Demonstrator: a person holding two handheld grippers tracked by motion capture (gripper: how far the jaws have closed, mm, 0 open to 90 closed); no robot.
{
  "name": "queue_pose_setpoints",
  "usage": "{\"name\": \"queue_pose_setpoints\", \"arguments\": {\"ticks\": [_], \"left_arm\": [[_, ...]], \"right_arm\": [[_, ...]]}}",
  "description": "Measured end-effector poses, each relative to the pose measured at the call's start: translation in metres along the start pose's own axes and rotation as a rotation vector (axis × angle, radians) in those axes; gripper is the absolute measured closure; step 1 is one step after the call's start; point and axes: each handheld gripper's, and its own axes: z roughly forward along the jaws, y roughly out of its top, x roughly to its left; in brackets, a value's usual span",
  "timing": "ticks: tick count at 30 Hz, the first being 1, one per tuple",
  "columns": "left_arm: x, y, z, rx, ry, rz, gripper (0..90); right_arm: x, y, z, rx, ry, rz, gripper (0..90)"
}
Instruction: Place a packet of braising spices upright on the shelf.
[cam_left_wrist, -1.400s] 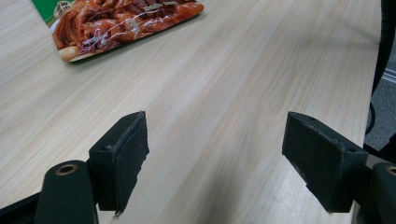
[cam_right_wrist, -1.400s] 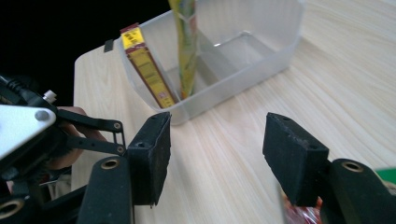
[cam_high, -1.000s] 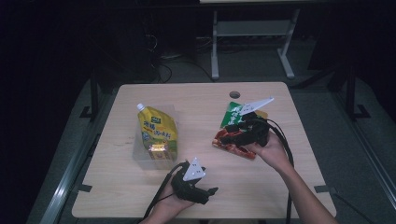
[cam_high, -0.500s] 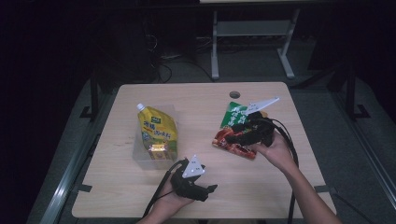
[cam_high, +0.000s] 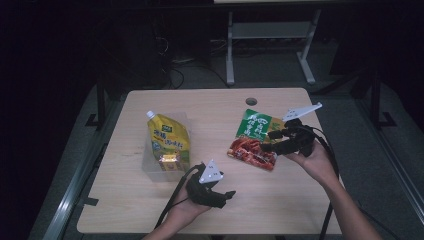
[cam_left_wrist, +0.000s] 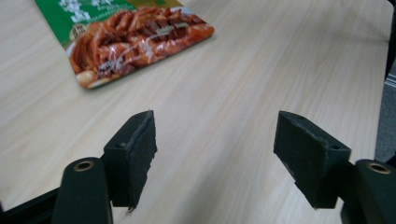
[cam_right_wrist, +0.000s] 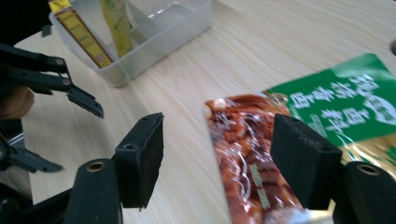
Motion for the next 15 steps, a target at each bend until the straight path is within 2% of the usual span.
{"name": "queue_pose_setpoints", "arguments": {"ticks": [5, 9, 15], "left_arm": [[0.003, 0.009, 0.005, -0.005, 0.002, 0.011, 33.0], [0.007, 0.016, 0.012, -0.015, 0.001, -0.002, 36.2], [0.015, 0.027, 0.024, -0.025, 0.004, -0.01, 41.1]], "right_arm": [[-0.009, -0.007, -0.008, 0.014, -0.037, 0.034, 32.3], [-0.014, -0.011, -0.011, 0.016, -0.06, 0.047, 32.0], [-0.025, -0.016, -0.013, 0.017, -0.082, 0.094, 31.5]]}}
